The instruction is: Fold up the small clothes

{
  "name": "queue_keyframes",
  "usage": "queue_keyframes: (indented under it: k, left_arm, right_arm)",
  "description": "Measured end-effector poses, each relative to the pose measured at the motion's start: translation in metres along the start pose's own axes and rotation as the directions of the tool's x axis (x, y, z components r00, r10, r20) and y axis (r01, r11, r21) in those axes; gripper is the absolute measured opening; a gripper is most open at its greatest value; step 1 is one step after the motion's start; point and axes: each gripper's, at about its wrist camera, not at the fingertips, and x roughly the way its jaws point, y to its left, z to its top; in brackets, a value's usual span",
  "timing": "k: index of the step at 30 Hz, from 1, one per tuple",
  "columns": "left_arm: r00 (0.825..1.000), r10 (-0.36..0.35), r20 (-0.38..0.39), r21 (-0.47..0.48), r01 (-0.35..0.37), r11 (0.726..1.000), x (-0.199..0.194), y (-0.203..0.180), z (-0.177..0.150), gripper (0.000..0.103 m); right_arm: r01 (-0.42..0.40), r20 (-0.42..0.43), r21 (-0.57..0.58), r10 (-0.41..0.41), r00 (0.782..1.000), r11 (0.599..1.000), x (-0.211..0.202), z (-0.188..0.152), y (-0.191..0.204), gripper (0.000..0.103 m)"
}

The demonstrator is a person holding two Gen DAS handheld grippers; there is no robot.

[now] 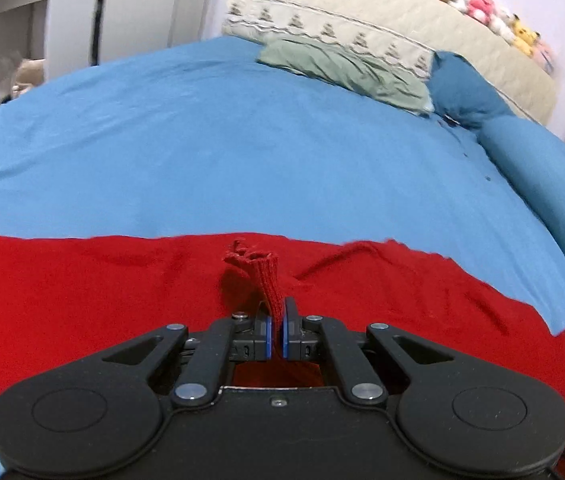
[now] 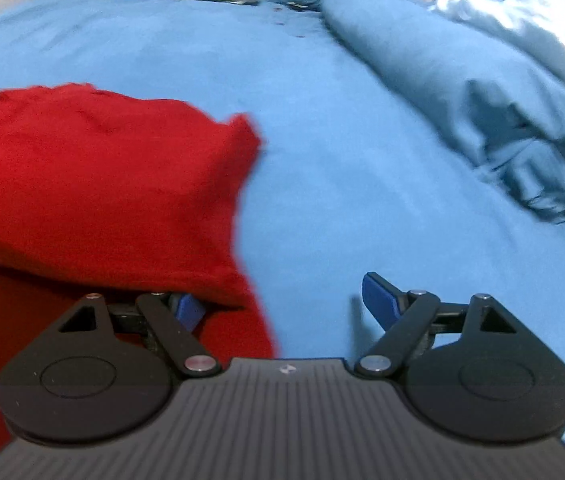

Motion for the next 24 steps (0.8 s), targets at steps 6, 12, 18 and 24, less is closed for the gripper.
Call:
queue_keyframes:
  k: [6,12,18,24]
  left_arm:
    - [0.995,0.035,-0.097,0.064,-0.029,0.998,0.006,0.010,-0.017,0.012]
    - [0.987,0.147,-0.071,0.081,-0.141,0.987,-0.035,0.029,-0.028,0.033]
    - [0.998,0.055,-0.019,0.208,-0.050,0.977,-0.048,0.001,-0.023,0.067]
    - [0.998,-0.031,-0.061,0.229,0.044,0.972,-0.017,-0.025,-0.018,0.067]
  right_arm:
    - [-0.050,-0.059,0.095,0.056,0.997,0.994,0.000,-0.016,-0.028,0.098]
    - [-0.068,-0.104,0.053,0.073,0.992,0.996,-0.010,-0.008,-0.038,0.099]
    - [-0.336,0.061,0.024,0.335,0.940,0.941,-0.035,0.025,-0.003,0.103]
    - [-0.381,-0.072,0.138,0.393,0.917,0.914,0.009,0.010,0.025,0.103]
